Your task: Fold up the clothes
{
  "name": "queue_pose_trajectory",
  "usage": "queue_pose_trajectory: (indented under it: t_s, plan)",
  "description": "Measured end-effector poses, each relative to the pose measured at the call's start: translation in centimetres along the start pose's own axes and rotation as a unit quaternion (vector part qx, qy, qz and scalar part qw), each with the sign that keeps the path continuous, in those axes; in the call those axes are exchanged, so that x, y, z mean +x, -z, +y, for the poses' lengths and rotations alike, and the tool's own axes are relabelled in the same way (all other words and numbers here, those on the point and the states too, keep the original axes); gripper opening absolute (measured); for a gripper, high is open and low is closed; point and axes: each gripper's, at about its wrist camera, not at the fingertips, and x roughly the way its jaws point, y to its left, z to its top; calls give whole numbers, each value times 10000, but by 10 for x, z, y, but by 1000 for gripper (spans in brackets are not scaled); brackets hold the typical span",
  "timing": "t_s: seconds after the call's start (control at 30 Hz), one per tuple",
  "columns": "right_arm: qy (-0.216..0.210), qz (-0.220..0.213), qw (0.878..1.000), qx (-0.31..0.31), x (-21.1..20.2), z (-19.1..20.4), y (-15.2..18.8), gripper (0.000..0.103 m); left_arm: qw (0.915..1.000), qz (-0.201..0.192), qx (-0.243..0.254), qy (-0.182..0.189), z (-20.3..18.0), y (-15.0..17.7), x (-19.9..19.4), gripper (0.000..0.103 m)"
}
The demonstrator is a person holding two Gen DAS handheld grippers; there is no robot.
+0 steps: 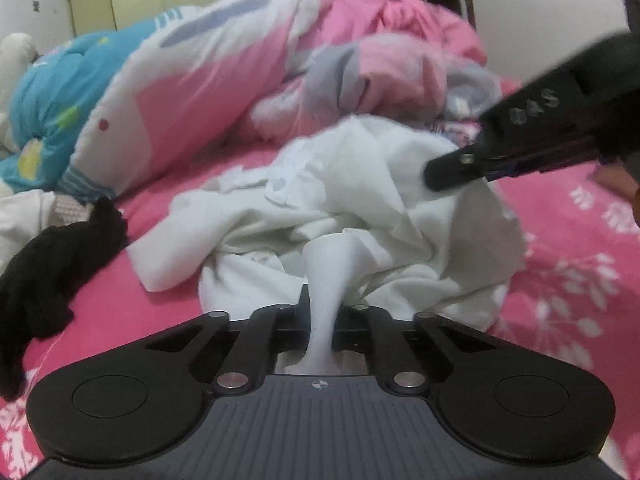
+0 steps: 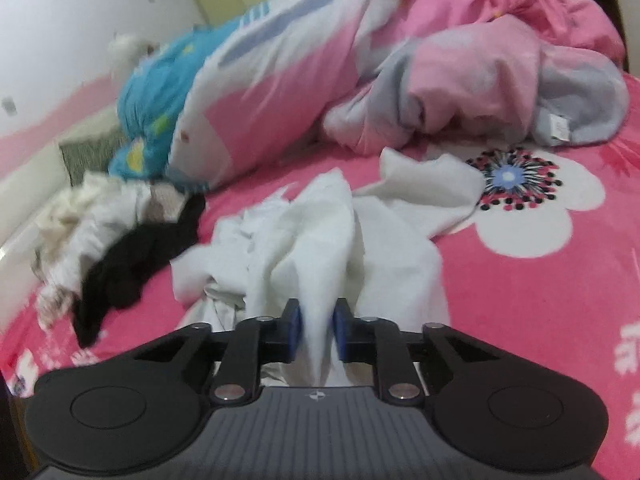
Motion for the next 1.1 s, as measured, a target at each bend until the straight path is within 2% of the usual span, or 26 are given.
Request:
queue_pose_trajectory:
  t_s: [0.07, 0.17, 0.4, 0.5, 0.57, 0.7, 0.73, 0.77, 0.83, 0.93, 0.97, 1.0, 1.03, 1.1]
  plan:
    - [-126, -211, 9996, 98, -23, -3, 5, 5, 9998, -39, -94, 169, 1, 3, -16, 2]
    - [-320, -415, 9982, 297, -58, -7, 10, 3, 9988, -77, -227, 435, 1, 9, -42, 1]
    - [-534, -485, 9964, 442, -121, -1, 30, 2, 9940, -137, -314, 1040, -13, 26, -93, 1]
    - [-456, -488, 9973, 316, -142, 5, 41, 2, 9910, -50, -263, 1312, -20, 41, -111, 1]
    - [-238, -473, 9984, 176, -149, 10, 47, 4, 9869, 115, -348, 1570, -23, 52, -117, 1]
    - [64, -229, 9997, -47, -145, 16, 49, 8, 9820, 242, -413, 1827, -32, 77, -130, 1]
    - [89, -159, 9998, -104, -142, 19, 49, 16, 9806, 256, -468, 1888, -33, 83, -133, 1]
    - [114, -93, 9998, -167, -138, 23, 49, 36, 9785, 273, -553, 1969, -33, 89, -135, 1]
    - [189, -50, 9992, -343, -128, 32, 47, 64, 9761, 246, -689, 2048, -30, 97, -138, 3]
    - [253, -35, 9973, -689, -109, 46, 40, 79, 9739, 120, -869, 2092, -20, 104, -143, 14]
    - [254, -30, 9968, -763, -101, 49, 37, 88, 9731, 78, -929, 2106, -17, 106, -144, 26]
    - [272, -35, 9963, -814, -91, 52, 32, 92, 9730, 24, -986, 2087, -13, 107, -145, 36]
    - [304, -46, 9959, -848, -79, 54, 25, 97, 9735, -41, -1040, 2038, -8, 108, -146, 39]
    - [303, -42, 9950, -952, -54, 58, 13, 97, 9741, -171, -1150, 1938, 2, 109, -147, 51]
